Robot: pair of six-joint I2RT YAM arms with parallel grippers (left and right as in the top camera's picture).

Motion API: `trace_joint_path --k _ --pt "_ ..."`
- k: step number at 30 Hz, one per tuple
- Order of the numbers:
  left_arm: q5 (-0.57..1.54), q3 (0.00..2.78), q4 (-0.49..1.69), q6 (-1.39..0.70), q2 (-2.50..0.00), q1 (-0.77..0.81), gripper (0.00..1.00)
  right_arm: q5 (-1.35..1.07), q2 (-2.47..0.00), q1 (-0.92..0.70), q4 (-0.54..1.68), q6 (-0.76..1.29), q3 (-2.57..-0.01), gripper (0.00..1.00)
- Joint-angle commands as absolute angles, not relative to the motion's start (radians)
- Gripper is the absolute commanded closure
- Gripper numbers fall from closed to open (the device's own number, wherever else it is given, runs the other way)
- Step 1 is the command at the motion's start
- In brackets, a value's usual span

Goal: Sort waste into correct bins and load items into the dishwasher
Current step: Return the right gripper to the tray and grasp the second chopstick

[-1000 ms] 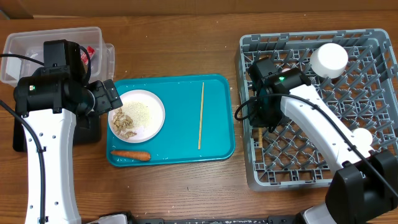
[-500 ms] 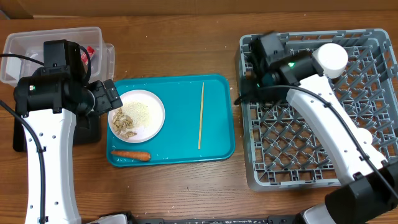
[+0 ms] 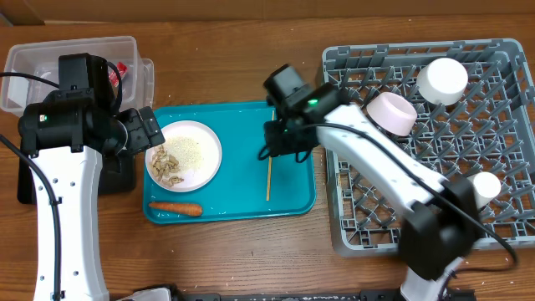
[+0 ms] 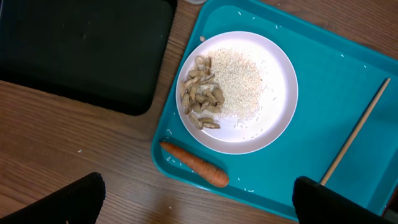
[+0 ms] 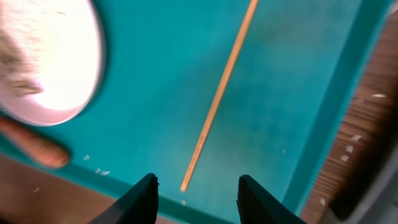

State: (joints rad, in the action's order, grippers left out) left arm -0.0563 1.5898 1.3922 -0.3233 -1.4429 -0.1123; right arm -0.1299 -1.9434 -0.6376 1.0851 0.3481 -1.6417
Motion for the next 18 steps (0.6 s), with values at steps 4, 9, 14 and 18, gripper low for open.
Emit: trace_joint_path --k 4,9,14,18 --pt "-0.051 1.586 1.393 -0.337 -1.448 -0.117 0.02 -0.105 -2.076 -0.667 1.034 0.424 -1.635 0.56" --pt "-0.051 1.586 1.393 -0.337 -1.448 -0.117 0.02 -0.105 -2.154 -0.674 0.995 0.435 -1.635 0.56" --pt "-0.051 1.586 1.392 -0.337 -1.448 -0.117 0.02 -0.105 -2.207 -0.674 0.997 0.447 -1.635 0.57" --pt "-0.051 1.586 1.391 -0.337 -1.448 -0.117 0.02 -0.105 -2.235 -0.674 1.005 0.447 -1.635 0.71"
